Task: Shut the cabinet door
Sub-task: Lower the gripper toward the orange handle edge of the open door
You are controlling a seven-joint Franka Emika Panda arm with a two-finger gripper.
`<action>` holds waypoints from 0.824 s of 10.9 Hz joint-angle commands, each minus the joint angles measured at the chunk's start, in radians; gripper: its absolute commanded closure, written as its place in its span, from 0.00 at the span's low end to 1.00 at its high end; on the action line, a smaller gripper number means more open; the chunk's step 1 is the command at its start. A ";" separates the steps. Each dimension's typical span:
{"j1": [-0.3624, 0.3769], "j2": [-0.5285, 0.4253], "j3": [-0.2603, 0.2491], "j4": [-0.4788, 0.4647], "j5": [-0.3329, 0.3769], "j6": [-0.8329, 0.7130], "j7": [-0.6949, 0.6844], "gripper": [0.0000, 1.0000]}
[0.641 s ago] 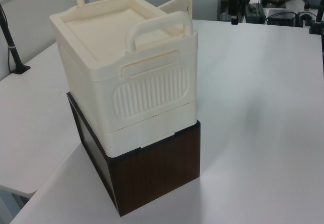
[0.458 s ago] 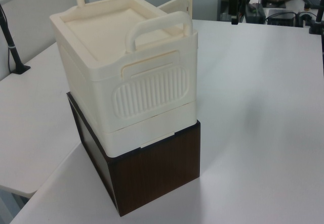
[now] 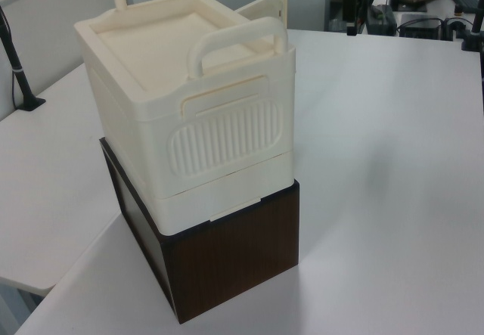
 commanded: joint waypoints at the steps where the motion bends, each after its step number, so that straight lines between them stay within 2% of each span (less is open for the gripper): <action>1: -0.012 -0.029 -0.007 -0.014 0.082 0.005 -0.063 0.86; 2: -0.014 -0.029 -0.005 -0.012 0.085 0.006 -0.065 1.00; 4: -0.012 -0.020 -0.004 0.009 0.088 0.052 -0.064 1.00; 5: -0.014 -0.019 -0.004 0.011 0.097 0.116 -0.062 1.00; 7: -0.015 -0.017 -0.005 0.052 0.165 0.259 -0.057 1.00; 9: -0.012 -0.016 -0.004 0.068 0.183 0.407 -0.051 1.00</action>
